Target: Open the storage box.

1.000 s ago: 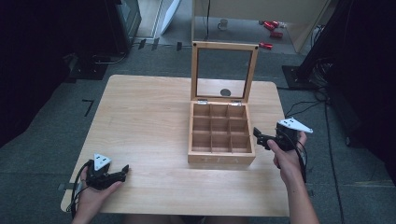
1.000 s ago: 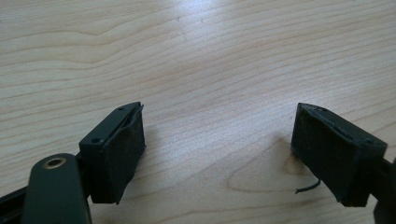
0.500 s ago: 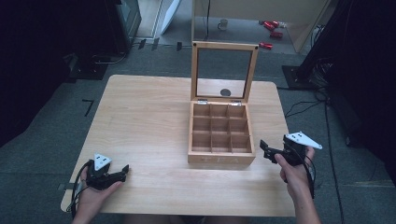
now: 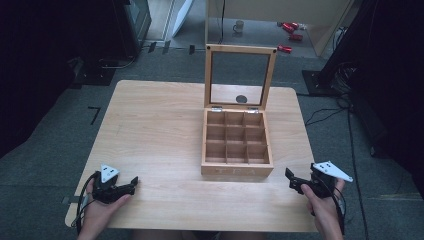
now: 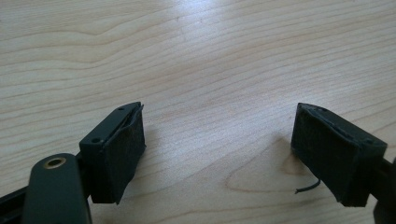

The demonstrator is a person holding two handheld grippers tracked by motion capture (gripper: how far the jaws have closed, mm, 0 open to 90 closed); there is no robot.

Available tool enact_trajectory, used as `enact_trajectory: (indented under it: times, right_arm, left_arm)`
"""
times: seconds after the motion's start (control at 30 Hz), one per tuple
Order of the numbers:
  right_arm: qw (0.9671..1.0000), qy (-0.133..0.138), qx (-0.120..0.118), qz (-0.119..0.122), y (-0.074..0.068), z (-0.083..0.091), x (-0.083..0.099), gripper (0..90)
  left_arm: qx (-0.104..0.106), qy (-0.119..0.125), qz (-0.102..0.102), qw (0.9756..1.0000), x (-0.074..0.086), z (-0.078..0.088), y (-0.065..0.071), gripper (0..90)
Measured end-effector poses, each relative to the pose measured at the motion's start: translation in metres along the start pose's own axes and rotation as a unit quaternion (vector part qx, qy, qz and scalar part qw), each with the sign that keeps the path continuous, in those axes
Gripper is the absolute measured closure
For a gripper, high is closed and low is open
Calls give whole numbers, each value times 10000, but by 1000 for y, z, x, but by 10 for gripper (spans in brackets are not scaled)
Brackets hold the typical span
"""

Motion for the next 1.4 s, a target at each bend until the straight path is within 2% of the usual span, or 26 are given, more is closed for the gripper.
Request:
enact_trajectory:
  times: [0.07, 0.43, 0.5, 0.57, 0.63, 0.67, 0.83, 0.9, 1.03, 1.4]
  right_arm:
    - [10000, -76, 27, -32, 3, 2, 11, 23]
    - [9992, -380, 77, -37, 4, 3, 44, 23]
    - [9985, -516, 139, 109, 2, 2, 52, 23]
    - [9981, -573, 156, 154, 1, 1, 54, 23]
    - [9972, -670, 236, 228, -1, -1, 59, 24]
    - [9960, -757, 352, 321, -3, -4, 63, 31]
    - [9947, -796, 469, 443, -5, -6, 65, 32]
    - [9945, -835, 444, 454, -6, -6, 66, 30]
    - [9947, -896, 370, 348, -6, -6, 67, 29]
    - [9947, -905, 348, 342, -6, -7, 67, 28]
  left_arm:
    - [-1, 0, 1, 10000, 0, 0, 0, 179]
    - [-3, 3, 6, 10000, 0, 0, 0, 180]
    - [-2, 3, 4, 10000, 0, 0, 0, 180]
    - [-2, 3, 4, 10000, 0, 0, 0, 180]
    - [-2, 2, 3, 10000, 0, 0, 0, 180]
    - [-2, 2, 3, 10000, 0, 0, 0, 180]
    - [-2, 4, 2, 10000, 0, 0, 0, 180]
    - [1, 3, 1, 10000, 0, 0, 0, 180]
    - [5, 3, 3, 10000, 0, 0, 1, 180]
    - [17, 3, -11, 10000, 0, 0, 1, 179]
Point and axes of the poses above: each handheld gripper's, and its own axes: z roughly backward along the jaws, x roughly out of its underside, y roughly to its right, the point moved 3 cm from there along -z, roughly forward along the jaws, and after that the axes turned 5 degrees about x, right-handed, at the moved point
